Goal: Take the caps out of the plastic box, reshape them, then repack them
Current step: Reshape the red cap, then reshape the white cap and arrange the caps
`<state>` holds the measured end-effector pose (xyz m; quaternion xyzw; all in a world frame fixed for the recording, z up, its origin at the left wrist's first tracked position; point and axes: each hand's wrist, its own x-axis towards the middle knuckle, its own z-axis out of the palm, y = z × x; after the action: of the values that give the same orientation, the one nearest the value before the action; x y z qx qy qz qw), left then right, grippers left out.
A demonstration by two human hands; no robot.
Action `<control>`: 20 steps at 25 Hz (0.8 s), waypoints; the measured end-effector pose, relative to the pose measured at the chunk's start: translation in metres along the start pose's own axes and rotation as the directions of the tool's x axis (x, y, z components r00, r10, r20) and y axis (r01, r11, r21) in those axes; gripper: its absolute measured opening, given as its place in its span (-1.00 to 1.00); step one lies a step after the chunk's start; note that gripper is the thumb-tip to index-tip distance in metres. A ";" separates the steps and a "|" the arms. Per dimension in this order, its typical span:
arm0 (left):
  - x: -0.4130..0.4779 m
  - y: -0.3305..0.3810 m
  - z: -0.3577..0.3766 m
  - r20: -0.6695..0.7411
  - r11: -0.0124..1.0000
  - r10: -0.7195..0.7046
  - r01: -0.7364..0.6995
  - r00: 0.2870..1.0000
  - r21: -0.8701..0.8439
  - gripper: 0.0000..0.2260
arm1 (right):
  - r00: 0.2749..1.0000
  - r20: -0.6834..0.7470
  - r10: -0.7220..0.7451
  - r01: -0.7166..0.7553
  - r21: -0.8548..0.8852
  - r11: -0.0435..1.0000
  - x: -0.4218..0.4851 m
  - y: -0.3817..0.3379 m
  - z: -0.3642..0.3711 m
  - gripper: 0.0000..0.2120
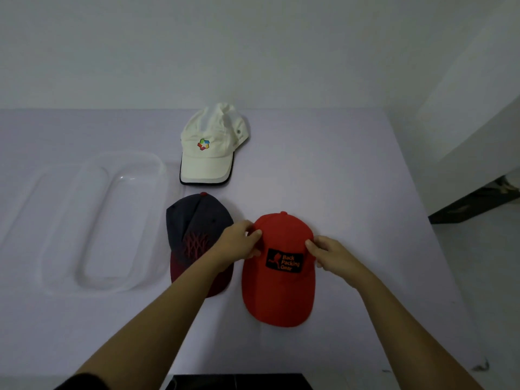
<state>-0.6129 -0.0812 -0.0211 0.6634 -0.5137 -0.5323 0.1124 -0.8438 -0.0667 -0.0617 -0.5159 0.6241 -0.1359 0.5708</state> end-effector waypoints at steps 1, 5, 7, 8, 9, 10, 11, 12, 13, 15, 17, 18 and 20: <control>0.004 -0.003 0.004 -0.015 0.997 -0.018 0.017 1.000 -0.082 -0.70 | 1.000 -0.002 0.011 -0.011 0.044 0.999 0.004 -0.001 0.002 -0.77; 0.018 -0.009 0.002 -0.133 0.997 0.019 -0.028 0.991 -0.068 -0.71 | 0.988 -0.147 0.041 -0.012 0.196 0.981 0.023 -0.003 -0.005 -0.75; 0.024 -0.006 -0.001 -0.179 0.999 0.044 -0.049 0.983 -0.023 -0.71 | 0.972 -0.233 0.013 0.011 0.103 0.995 0.031 -0.008 -0.010 -0.71; 0.027 -0.005 -0.002 -0.200 0.999 0.051 -0.053 0.978 -0.008 -0.71 | 0.966 -0.257 -0.007 0.018 0.042 0.999 0.034 -0.010 -0.010 -0.70; 0.030 -0.004 -0.002 -0.216 0.999 0.050 -0.049 0.975 0.010 -0.71 | 0.965 -0.261 -0.019 0.016 -0.014 1.000 0.035 -0.013 -0.009 -0.70; 0.032 -0.005 -0.001 -0.224 0.999 0.044 -0.038 0.974 0.031 -0.71 | 0.970 -0.244 -0.023 0.011 -0.051 0.999 0.037 -0.014 -0.008 -0.69; 0.034 -0.006 0.000 -0.228 0.999 0.033 -0.023 0.973 0.050 -0.71 | 0.975 -0.220 -0.016 0.000 -0.070 0.998 0.038 -0.014 -0.006 -0.67; 0.034 -0.008 0.001 -0.231 0.998 0.022 -0.008 0.973 0.063 -0.71 | 0.979 -0.202 -0.011 -0.003 -0.070 0.998 0.039 -0.014 -0.004 -0.65; 0.035 -0.007 0.002 -0.233 0.997 0.015 0.003 0.972 0.074 -0.71 | 0.981 -0.194 -0.006 -0.005 -0.058 0.998 0.039 -0.015 -0.004 -0.65; 0.033 -0.004 0.000 -0.240 0.990 0.038 -0.003 0.970 0.142 -0.70 | 0.982 -0.190 -0.011 0.006 -0.028 1.000 0.036 -0.018 -0.005 -0.70; 0.030 0.009 -0.011 -0.263 0.957 0.110 -0.030 0.959 0.289 -0.64 | 0.976 -0.215 -0.040 0.035 -0.030 0.999 0.032 -0.025 -0.013 -0.71; 0.027 0.017 -0.021 -0.276 0.941 0.150 -0.051 0.949 0.336 -0.62 | 0.965 -0.253 -0.070 0.060 -0.049 0.997 0.030 -0.031 -0.018 -0.70; 0.022 0.035 -0.048 -0.300 0.941 0.214 -0.114 0.930 0.319 -0.61 | 0.925 -0.353 -0.140 0.117 -0.086 0.989 0.027 -0.051 -0.032 -0.72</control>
<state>-0.5956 -0.1335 0.0099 0.7066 -0.6156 -0.3193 0.1407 -0.8414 -0.1238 -0.0286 -0.5400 0.6865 -0.2447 0.4210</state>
